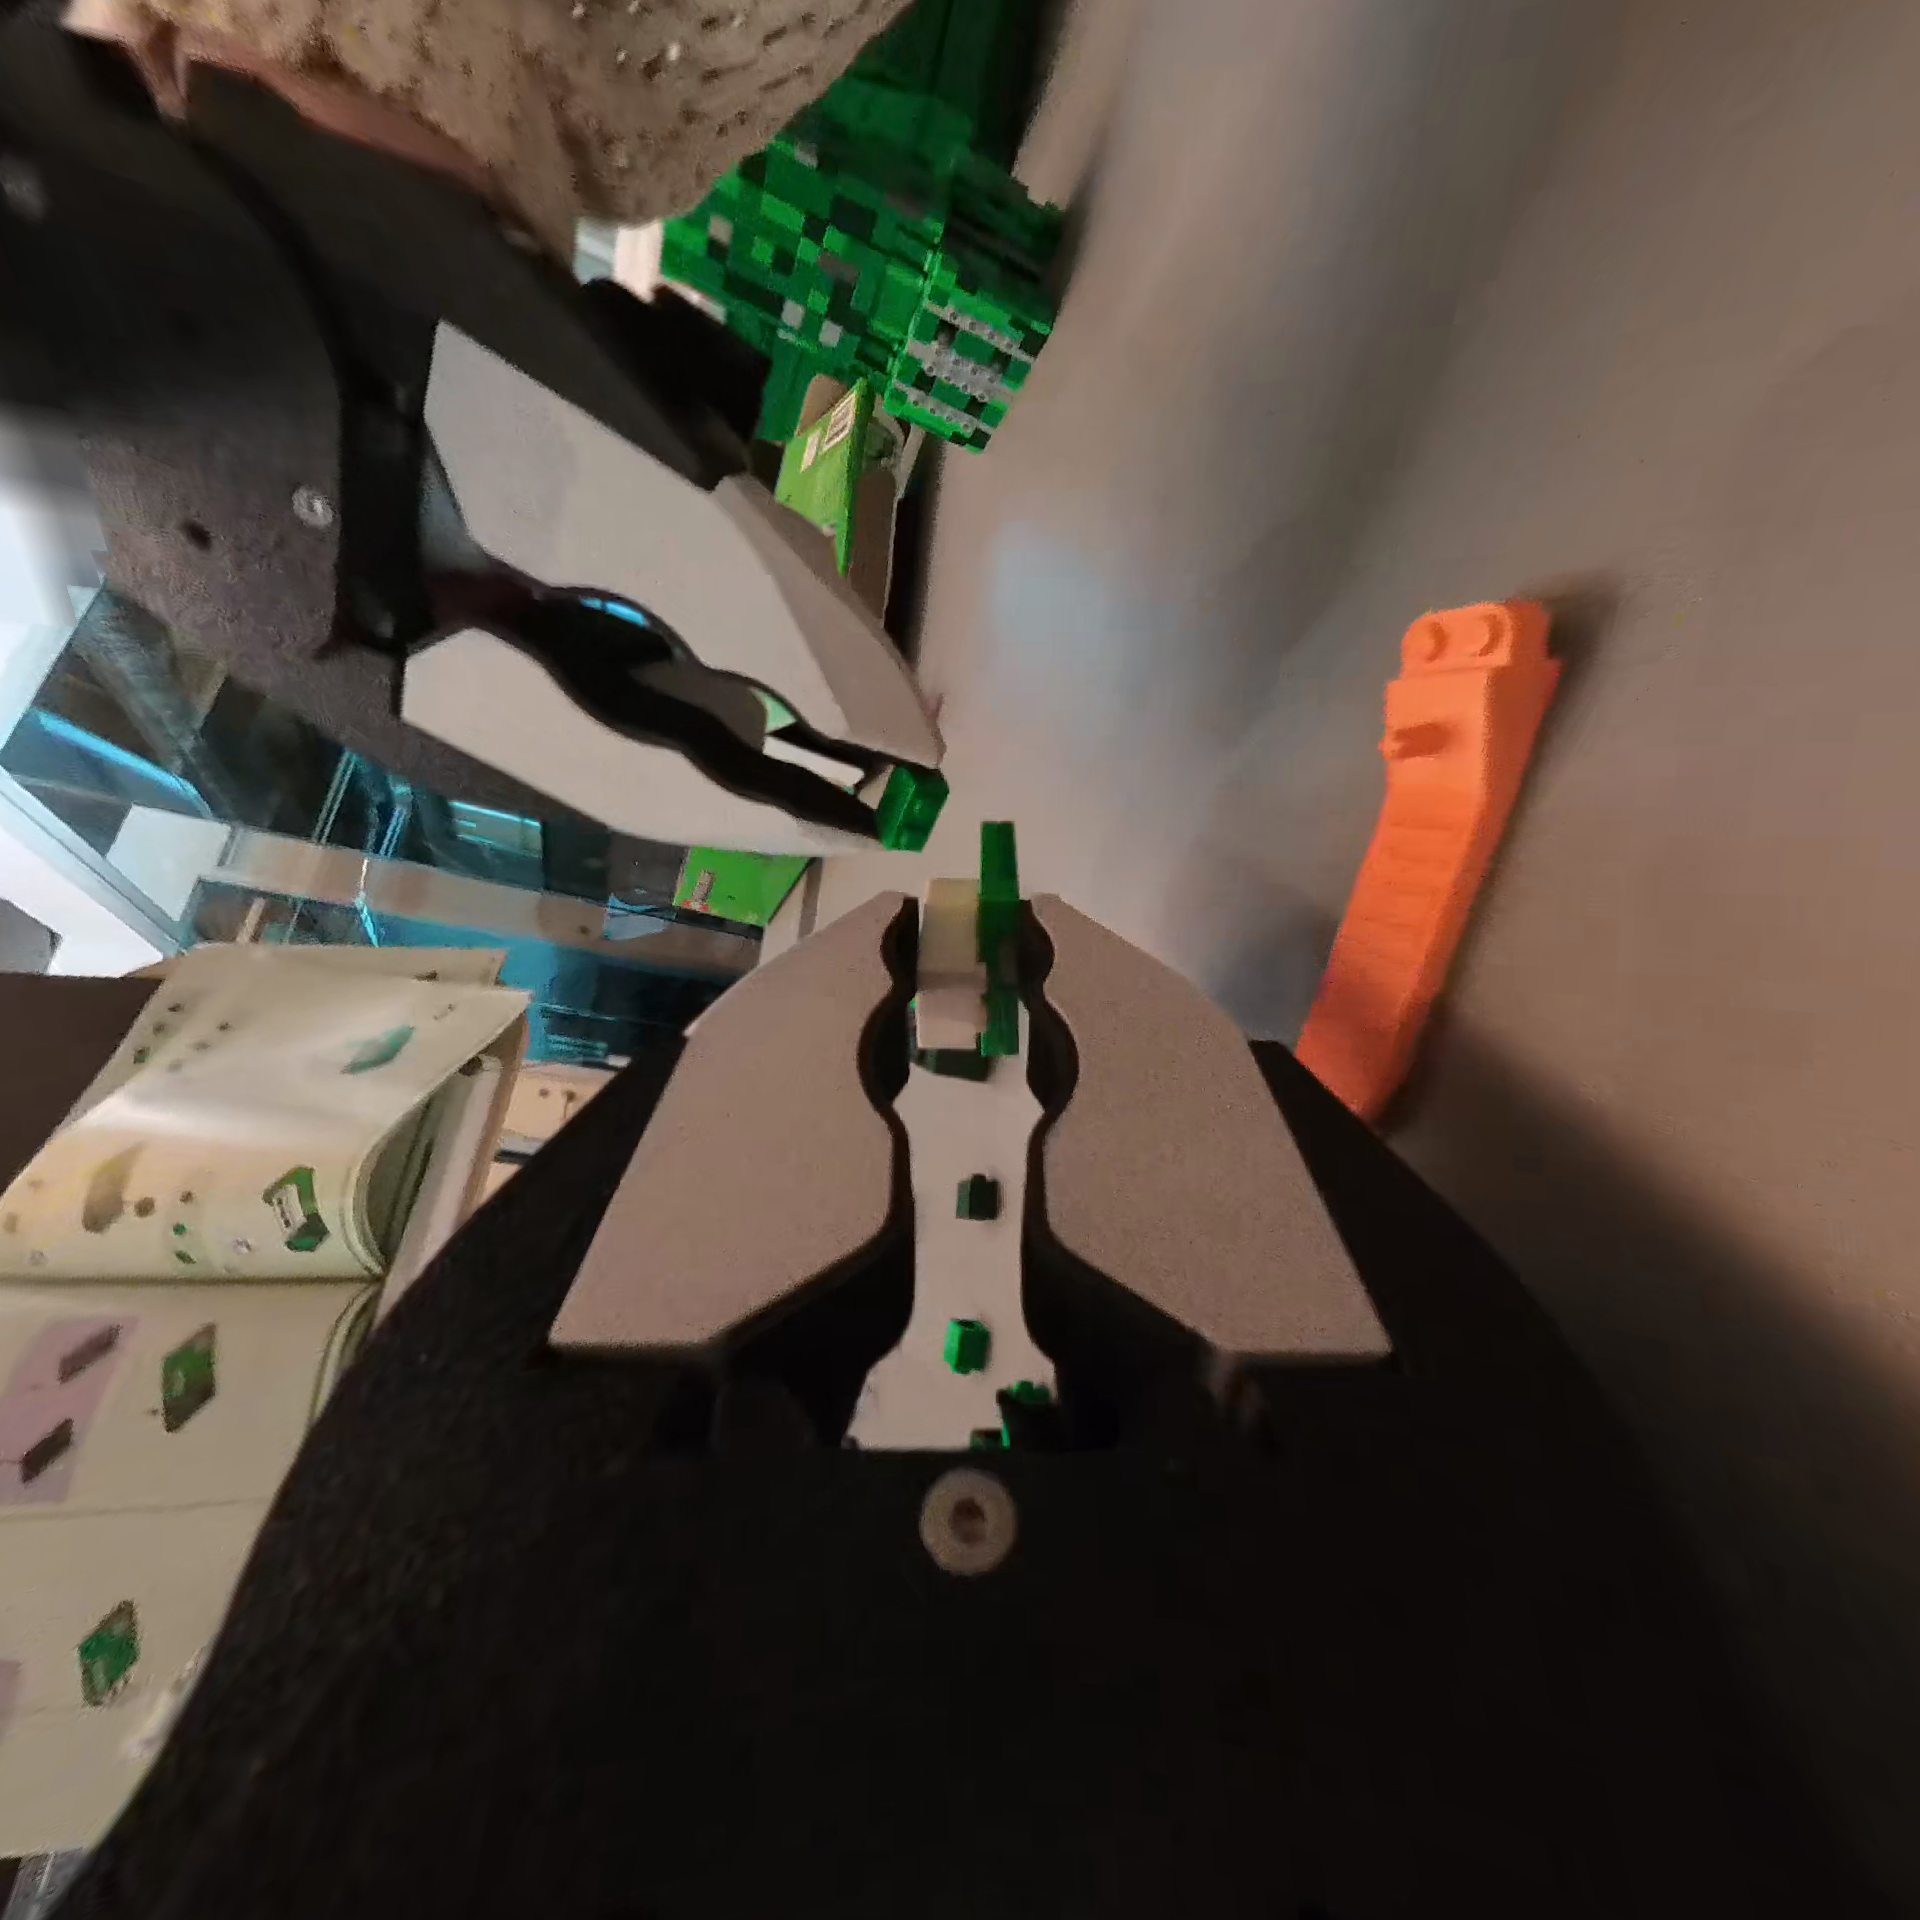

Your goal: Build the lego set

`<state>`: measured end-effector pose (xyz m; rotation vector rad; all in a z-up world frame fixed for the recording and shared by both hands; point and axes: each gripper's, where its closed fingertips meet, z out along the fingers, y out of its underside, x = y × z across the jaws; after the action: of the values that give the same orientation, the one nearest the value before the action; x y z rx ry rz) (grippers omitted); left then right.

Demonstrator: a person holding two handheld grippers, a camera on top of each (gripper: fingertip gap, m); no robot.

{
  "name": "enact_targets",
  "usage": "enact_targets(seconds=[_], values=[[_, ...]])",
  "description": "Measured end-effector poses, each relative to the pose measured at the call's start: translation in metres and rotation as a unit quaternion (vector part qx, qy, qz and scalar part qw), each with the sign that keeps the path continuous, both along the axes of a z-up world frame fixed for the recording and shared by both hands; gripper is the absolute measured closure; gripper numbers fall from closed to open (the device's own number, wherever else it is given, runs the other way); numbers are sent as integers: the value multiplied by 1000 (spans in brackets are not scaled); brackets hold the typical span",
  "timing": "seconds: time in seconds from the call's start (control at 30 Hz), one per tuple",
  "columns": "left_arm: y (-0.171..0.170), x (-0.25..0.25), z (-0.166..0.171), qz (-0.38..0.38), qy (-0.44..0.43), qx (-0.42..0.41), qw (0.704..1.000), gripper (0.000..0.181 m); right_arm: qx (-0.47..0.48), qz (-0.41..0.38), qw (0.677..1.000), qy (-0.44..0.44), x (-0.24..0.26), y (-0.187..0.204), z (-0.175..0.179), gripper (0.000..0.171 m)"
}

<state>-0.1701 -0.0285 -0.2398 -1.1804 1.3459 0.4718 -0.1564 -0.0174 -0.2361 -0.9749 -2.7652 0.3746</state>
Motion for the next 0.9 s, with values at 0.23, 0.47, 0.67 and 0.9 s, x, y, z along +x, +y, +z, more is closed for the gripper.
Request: enact_targets(seconds=[0.23, 0.47, 0.67, 0.9], values=[[-3, 7, 0, -15, 5, 3, 1000, 163, 39, 21, 997, -56, 4, -4, -3, 155], [-4, 10, 2, -18, 3, 8, 1000, 163, 80, 40, 991, -95, 3, -7, -4, 155], [-3, 11, 9, -12, 17, 43, 999, 163, 110, 57, 984, -130, 1, -5, -1, 155], [-4, 12, 13, -11, 15, 56, 998, 163, 127, 73, 975, -168, 0, -9, 9, 155]])
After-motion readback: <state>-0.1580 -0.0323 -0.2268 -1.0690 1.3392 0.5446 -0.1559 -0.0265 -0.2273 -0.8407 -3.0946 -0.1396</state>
